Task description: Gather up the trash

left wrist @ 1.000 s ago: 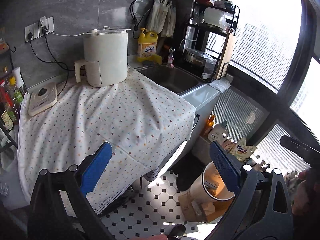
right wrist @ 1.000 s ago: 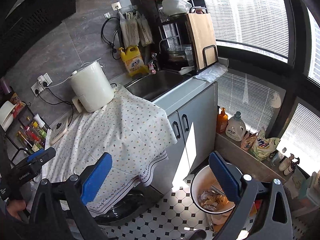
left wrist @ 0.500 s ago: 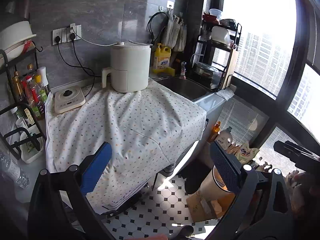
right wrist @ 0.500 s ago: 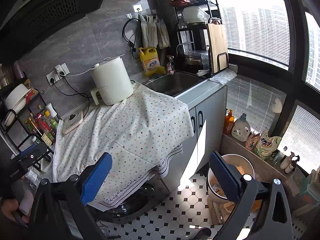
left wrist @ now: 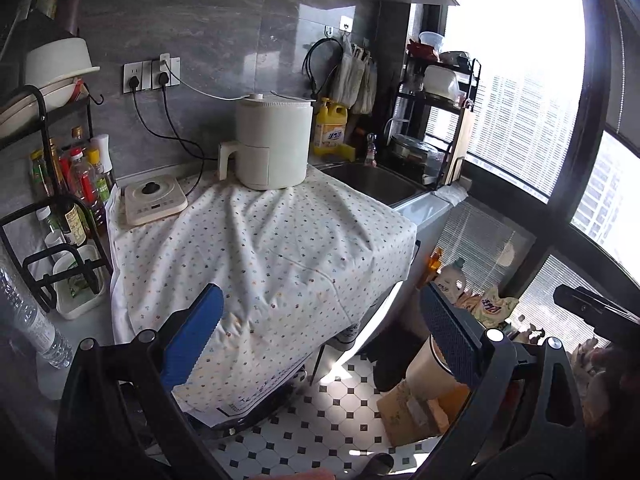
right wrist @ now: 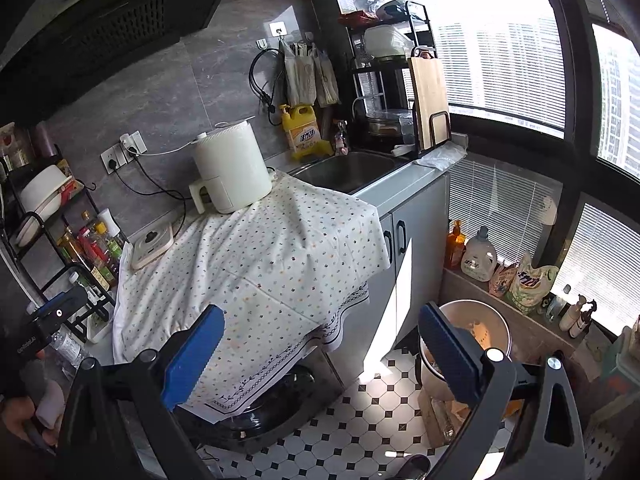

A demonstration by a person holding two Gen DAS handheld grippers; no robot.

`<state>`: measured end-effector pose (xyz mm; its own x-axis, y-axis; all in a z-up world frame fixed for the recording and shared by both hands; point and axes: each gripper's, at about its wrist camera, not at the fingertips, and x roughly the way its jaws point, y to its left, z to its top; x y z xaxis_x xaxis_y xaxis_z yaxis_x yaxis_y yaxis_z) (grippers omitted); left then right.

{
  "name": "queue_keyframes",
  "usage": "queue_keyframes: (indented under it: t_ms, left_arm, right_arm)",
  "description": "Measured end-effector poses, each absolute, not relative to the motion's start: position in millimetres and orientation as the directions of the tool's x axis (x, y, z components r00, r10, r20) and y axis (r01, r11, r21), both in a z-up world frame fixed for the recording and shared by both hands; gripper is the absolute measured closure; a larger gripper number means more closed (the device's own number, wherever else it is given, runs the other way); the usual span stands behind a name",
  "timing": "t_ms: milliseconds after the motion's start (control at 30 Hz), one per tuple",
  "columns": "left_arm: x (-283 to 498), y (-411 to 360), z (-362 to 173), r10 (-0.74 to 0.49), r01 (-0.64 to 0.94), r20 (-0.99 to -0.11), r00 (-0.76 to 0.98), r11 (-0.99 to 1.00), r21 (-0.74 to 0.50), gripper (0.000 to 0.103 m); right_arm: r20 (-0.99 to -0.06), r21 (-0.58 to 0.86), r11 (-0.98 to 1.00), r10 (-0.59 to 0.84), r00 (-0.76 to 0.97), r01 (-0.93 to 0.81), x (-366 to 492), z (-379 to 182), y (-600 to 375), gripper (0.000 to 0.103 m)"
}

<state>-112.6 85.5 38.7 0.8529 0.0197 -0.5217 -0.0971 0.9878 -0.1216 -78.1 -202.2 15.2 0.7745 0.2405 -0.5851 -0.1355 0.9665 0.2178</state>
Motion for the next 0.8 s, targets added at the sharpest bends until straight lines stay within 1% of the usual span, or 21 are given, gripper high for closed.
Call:
queue_keyframes:
  t_ms: [600, 800]
  left_arm:
    - [-106, 86, 33, -0.022, -0.057, -0.532, 0.847, 0.99, -0.132, 0.006]
    - [-98, 78, 32, -0.062, -0.021, -0.528, 0.847, 0.988, -0.15, 0.006]
  right_arm:
    - [-0.601, 0.203, 0.975, 0.197, 0.774, -0.091, -80, 15, -203, 0.008]
    - [-0.61, 0.184, 0.98, 0.175, 0.773, -0.077, -75, 14, -208, 0.008]
